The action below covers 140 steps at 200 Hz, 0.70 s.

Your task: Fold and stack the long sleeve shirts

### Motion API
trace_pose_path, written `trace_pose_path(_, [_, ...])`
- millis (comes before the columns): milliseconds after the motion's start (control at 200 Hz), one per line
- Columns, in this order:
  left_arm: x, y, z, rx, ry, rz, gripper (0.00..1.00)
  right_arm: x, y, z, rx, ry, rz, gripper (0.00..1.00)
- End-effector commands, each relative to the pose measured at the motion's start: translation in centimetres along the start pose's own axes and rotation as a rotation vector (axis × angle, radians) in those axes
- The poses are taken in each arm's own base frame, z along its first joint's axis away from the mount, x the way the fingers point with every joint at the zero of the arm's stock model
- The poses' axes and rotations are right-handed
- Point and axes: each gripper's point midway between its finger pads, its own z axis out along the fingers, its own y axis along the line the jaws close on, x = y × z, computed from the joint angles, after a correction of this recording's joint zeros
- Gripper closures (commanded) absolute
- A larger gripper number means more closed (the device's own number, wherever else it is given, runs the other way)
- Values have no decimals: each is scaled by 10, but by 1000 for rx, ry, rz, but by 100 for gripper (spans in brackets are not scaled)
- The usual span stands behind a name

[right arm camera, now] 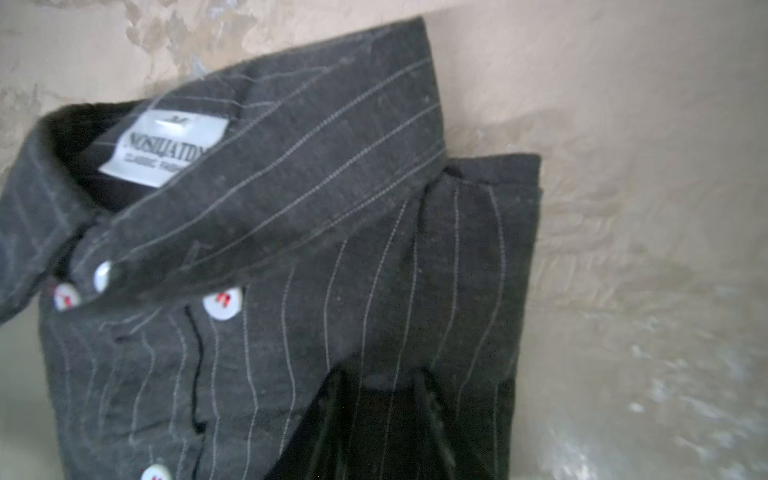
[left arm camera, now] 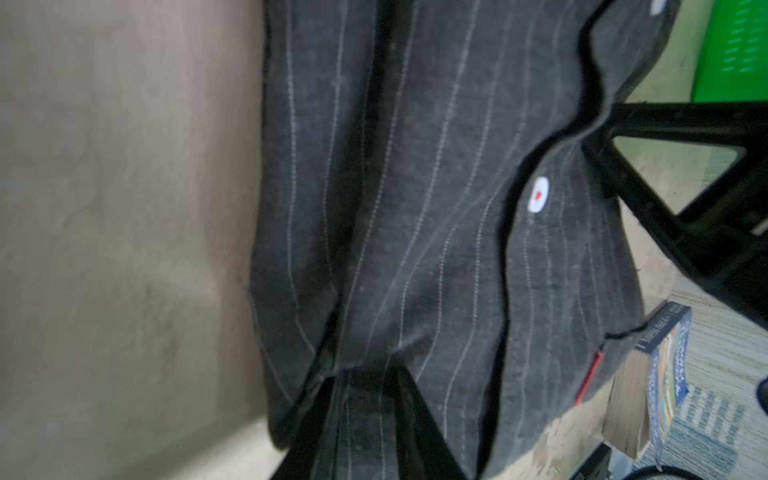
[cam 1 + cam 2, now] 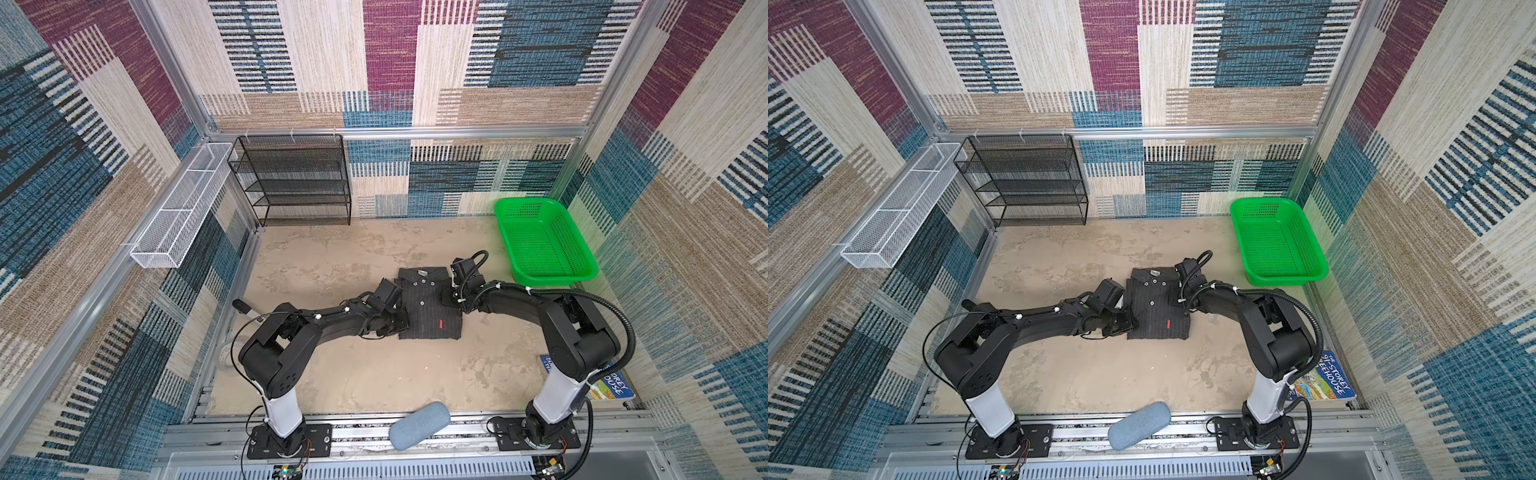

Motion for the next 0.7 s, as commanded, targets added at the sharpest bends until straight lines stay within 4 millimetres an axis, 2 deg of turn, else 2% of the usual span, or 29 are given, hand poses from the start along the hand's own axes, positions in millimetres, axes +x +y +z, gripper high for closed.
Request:
trace_pose_path(0, [2,19,2,-78,-10,-15,75,-10,7,-1,-32,-33,11,68])
trace_pose_path(75, [-6,10,-11,-74,-34,10,74,-21,13,-18,-51,-72,4,66])
trace_pose_path(225, [-28,-22,-52,-64,-82,78,69,-47,24,-69,-58,-154,-33,57])
trace_pose_path(280, [-33,-34,-64,-48,-95,93,68,-49,25,-86,-61,-169,-37,56])
trace_pose_path(366, [-36,-52,-75,1,-104,101,66,-43,26,-103,-81,-165,-35,56])
trace_pose_path(476, [-29,-78,-71,64,-84,116,66,-24,23,-116,-115,-155,-2,60])
trace_pose_path(536, [-24,-90,-62,90,-66,123,66,-14,13,-120,-100,-164,30,62])
trace_pose_path(696, [-18,-103,-29,103,-28,128,67,11,-4,-125,-77,-156,76,63])
